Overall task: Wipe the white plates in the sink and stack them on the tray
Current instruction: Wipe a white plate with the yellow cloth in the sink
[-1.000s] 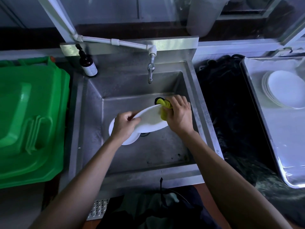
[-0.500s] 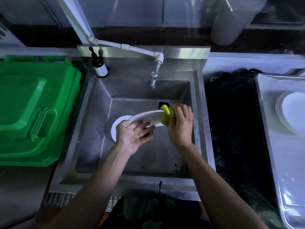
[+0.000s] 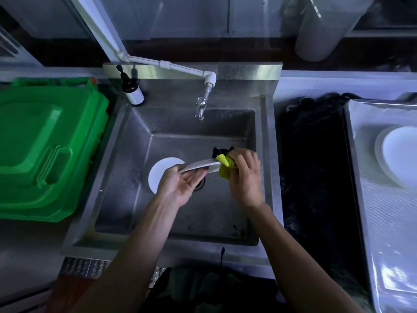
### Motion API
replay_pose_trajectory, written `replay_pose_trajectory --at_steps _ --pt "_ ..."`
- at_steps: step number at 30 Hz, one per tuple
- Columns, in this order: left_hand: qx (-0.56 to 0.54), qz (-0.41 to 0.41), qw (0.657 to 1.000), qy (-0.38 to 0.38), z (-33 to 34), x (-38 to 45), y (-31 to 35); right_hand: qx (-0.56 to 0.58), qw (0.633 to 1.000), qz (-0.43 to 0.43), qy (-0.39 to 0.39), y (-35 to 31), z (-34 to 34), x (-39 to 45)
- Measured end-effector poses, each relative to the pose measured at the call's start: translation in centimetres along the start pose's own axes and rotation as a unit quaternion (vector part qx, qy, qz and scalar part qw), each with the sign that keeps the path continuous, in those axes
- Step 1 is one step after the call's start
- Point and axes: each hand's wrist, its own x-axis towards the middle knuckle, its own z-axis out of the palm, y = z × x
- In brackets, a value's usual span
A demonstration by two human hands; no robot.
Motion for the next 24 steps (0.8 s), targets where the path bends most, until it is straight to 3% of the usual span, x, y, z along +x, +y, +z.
replay_pose_trajectory --at_steps 9,14,17,24 --pt "0.001 0.081 0.996 0.045 -0.6 0.4 -0.8 0.049 0.979 -0.077 -0.185 1.7 -1.8 -0.7" --pt "0.047 0.109 0.991 0.065 -1.3 0.1 -1.6 0.133 0.951 0.067 -0.269 0.0 -0.8 -0.5" --pt "0.056 0.11 0.991 0.044 -1.8 -0.2 -1.8 0.154 0.942 0.119 -0.273 -0.7 -0.2 -0.6" --pt "0.086 0.13 0.988 0.012 -2.3 -0.7 -1.6 0.195 0.954 0.114 -0.199 -1.9 0.6 -0.3"
